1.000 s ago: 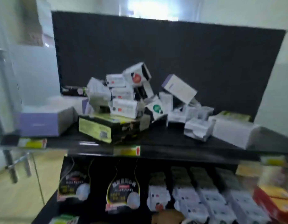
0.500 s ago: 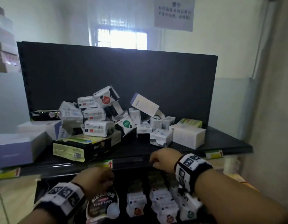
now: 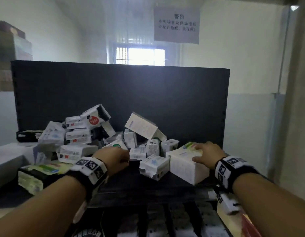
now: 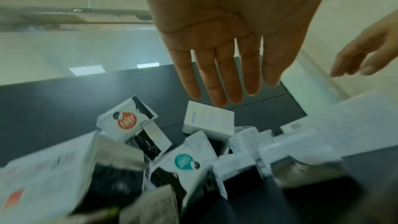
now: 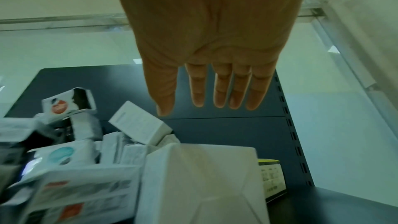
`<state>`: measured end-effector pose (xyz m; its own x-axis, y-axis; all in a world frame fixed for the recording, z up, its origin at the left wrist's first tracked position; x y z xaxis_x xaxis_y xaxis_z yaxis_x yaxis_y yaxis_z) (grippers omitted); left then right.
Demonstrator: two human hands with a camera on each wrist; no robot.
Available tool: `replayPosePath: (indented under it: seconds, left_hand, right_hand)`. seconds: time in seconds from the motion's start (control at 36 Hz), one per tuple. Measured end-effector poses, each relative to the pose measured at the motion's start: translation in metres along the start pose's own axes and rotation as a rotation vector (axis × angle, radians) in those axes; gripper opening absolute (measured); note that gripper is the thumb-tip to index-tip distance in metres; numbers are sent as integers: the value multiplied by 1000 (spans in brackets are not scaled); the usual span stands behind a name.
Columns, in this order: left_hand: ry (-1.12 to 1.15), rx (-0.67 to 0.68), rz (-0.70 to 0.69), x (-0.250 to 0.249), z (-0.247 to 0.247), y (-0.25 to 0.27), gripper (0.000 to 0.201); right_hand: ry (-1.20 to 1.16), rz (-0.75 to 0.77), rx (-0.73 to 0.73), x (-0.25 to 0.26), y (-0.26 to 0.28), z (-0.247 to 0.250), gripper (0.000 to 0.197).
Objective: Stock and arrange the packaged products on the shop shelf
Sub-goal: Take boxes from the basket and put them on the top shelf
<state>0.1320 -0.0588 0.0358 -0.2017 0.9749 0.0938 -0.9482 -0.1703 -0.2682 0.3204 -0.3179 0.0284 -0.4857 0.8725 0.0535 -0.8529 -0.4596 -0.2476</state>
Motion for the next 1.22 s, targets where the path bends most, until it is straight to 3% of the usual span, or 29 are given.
replayPosePath:
  seconds: [0.11, 0.28, 0.44, 0.58, 0.69, 0.86, 1.03, 1.11, 1.22]
  left_hand:
    - [-104, -52, 65, -6, 21, -39, 25]
    - [-269, -44, 132, -7, 33, -90, 26]
    - [-437, -45, 140, -13, 26, -139, 47]
    - [-587, -68, 77, -23, 12, -177, 55]
    - [-669, -72, 12, -25, -3, -204, 55]
    - [-722, -40, -2, -11, -26, -233, 63]
    - [-740, -19, 46, 6, -47, -255, 87]
    - [-716, -49, 60, 8, -56, -261, 93]
    - [-694, -117, 58, 6, -57, -263, 91]
  right_hand:
    - [-3, -8, 120, -23, -28, -12, 84]
    - [113, 187, 312, 2, -61, -37, 114]
    - [268, 221, 393, 12, -90, -69, 111]
    - [176, 246, 522, 8, -101, -72, 135]
    - [154, 268, 621, 11, -90, -67, 123]
    - [179, 229, 630, 8, -85, -54, 105]
    - [402, 125, 368, 12, -94, -81, 45]
    - [268, 51, 300, 11, -101, -81, 51]
    - [217, -48, 357, 4, -98, -73, 49]
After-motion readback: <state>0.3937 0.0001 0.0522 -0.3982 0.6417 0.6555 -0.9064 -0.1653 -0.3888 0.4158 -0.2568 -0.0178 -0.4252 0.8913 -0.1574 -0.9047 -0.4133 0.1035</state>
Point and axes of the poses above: each hand's wrist, its own y-axis away from the middle knuckle, its own z-axis out of the back of the hand, x = y × z, the point moved 6 cm from there along -y, towards the middle knuckle, and after that the axes turned 3 degrees about y, right-handed, at the moved point
